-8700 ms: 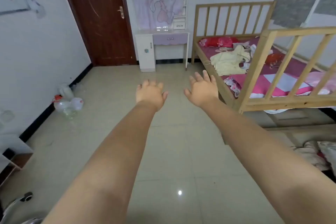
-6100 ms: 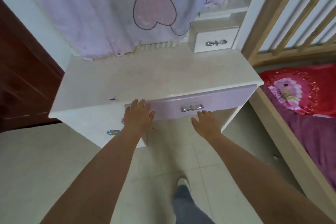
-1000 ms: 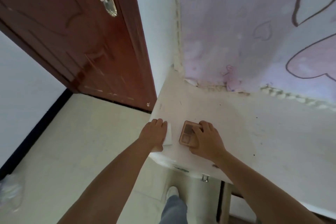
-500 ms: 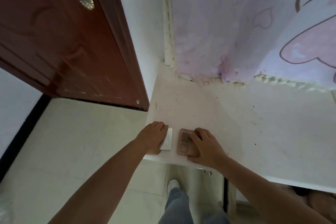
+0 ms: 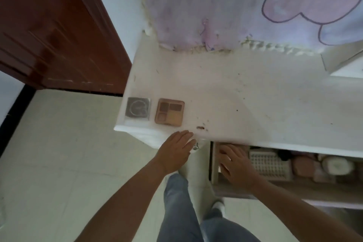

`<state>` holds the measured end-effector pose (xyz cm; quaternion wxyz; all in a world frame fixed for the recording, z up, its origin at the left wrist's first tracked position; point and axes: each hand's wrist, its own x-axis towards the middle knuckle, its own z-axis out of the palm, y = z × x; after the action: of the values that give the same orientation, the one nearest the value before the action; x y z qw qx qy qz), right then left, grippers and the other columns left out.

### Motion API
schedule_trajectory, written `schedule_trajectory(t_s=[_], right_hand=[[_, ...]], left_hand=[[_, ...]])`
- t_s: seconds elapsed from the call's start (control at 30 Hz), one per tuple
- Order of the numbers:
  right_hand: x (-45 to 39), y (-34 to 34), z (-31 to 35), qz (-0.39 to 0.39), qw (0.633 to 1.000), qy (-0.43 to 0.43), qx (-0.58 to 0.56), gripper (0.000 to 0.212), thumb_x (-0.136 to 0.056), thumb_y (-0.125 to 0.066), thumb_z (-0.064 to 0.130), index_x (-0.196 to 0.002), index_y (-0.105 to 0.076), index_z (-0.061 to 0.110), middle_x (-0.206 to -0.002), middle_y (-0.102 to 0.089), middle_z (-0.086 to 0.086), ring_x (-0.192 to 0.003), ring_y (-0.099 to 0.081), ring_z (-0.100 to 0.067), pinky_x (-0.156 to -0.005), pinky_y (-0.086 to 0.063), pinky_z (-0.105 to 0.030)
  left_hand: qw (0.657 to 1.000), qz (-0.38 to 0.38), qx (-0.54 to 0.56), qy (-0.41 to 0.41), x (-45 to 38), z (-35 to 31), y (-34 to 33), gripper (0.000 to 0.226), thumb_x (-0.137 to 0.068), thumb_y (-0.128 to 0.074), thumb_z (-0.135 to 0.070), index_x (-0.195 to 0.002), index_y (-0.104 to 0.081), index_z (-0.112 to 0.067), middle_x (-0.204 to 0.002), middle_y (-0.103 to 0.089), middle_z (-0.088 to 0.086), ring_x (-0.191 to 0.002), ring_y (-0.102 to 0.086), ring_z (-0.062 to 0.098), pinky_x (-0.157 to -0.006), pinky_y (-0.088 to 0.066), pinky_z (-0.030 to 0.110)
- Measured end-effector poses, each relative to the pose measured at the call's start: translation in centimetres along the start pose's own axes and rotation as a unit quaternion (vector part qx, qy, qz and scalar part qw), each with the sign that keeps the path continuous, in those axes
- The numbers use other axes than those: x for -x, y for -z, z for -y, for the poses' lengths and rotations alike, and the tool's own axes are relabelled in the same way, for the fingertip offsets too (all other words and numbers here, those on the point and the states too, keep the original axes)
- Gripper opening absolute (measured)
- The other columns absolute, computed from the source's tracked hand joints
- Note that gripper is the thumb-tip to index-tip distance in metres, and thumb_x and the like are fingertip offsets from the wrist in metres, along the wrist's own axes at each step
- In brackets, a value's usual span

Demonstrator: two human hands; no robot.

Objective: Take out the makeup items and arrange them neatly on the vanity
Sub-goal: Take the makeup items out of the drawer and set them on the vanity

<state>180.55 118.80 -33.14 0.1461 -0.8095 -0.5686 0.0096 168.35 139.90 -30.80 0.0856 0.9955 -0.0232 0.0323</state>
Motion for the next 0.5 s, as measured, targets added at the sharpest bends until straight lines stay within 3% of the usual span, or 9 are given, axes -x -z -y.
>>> schedule_trajectory(t_s=[0.1,0.2,0.27,0.37,0.47,0.5], right_hand=[[2.7,-1.2,-1.4,0.106,0.993,-0.039,0.022,0.035,-0.064,-0.066,0.028,-0.098,-0.061,0.018,-0.099,-0.066,-0.005,-0.094,-0.050,-0.021,-0.071,-0.055,-0.034],[3.5,-2.7,-2.7,0.179,0.978,-0.095,0.044,0.041,-0.053,-0.080,0.031,-0.091,-0.068,0.019,-0.090,-0.068,-0.001,-0.083,-0.060,-0.020,-0.065,-0.054,-0.029],[3.5,-3.4,-3.3,0.232,0.964,-0.122,0.046,0.047,-0.053,-0.083,0.029,-0.096,-0.068,0.016,-0.091,-0.067,-0.005,-0.081,-0.065,-0.026,-0.070,-0.054,-0.034],[3.5,-4.6,-3.9,0.279,0.952,-0.123,0.021,0.060,-0.063,-0.075,0.027,-0.118,-0.058,0.010,-0.114,-0.058,-0.014,-0.104,-0.057,-0.036,-0.088,-0.045,-0.043],[3.3,-6.3,-4.2,0.278,0.951,-0.100,0.094,0.068,-0.033,-0.084,0.034,-0.097,-0.068,0.017,-0.094,-0.067,-0.008,-0.081,-0.065,-0.028,-0.068,-0.055,-0.036],[3.2,-6.9,-4.3,0.274,0.953,-0.086,0.102,0.062,-0.035,-0.083,0.030,-0.094,-0.069,0.019,-0.090,-0.068,-0.008,-0.075,-0.065,-0.027,-0.064,-0.055,-0.034]], left_hand=[[0.997,0.070,0.009,0.034,0.1,-4.9,-2.6,0.051,-0.051,-0.080,-0.027,-0.099,-0.069,-0.012,-0.105,-0.070,0.010,-0.097,-0.068,0.025,-0.079,-0.057,0.038],[0.990,0.105,-0.006,0.097,-0.4,-8.7,-4.6,0.058,-0.044,-0.085,-0.032,-0.096,-0.072,-0.012,-0.105,-0.070,0.011,-0.096,-0.068,0.025,-0.077,-0.057,0.038],[0.988,0.101,-0.017,0.118,-0.9,-10.4,-5.7,0.052,-0.051,-0.080,-0.032,-0.097,-0.071,-0.010,-0.104,-0.070,0.012,-0.096,-0.068,0.027,-0.077,-0.057,0.037],[0.984,0.112,-0.026,0.135,-1.7,-11.7,-7.1,0.046,-0.071,-0.050,-0.034,-0.104,-0.069,-0.008,-0.104,-0.070,0.013,-0.097,-0.067,0.028,-0.078,-0.056,0.037],[0.979,0.131,-0.024,0.155,-2.4,-11.6,-8.2,0.050,-0.076,-0.036,-0.031,-0.107,-0.067,-0.004,-0.106,-0.068,0.016,-0.098,-0.066,0.031,-0.080,-0.056,0.036],[0.978,0.132,-0.026,0.156,-2.5,-11.5,-8.4,0.050,-0.077,-0.036,-0.030,-0.107,-0.067,-0.004,-0.106,-0.068,0.017,-0.098,-0.066,0.032,-0.080,-0.056,0.036]])
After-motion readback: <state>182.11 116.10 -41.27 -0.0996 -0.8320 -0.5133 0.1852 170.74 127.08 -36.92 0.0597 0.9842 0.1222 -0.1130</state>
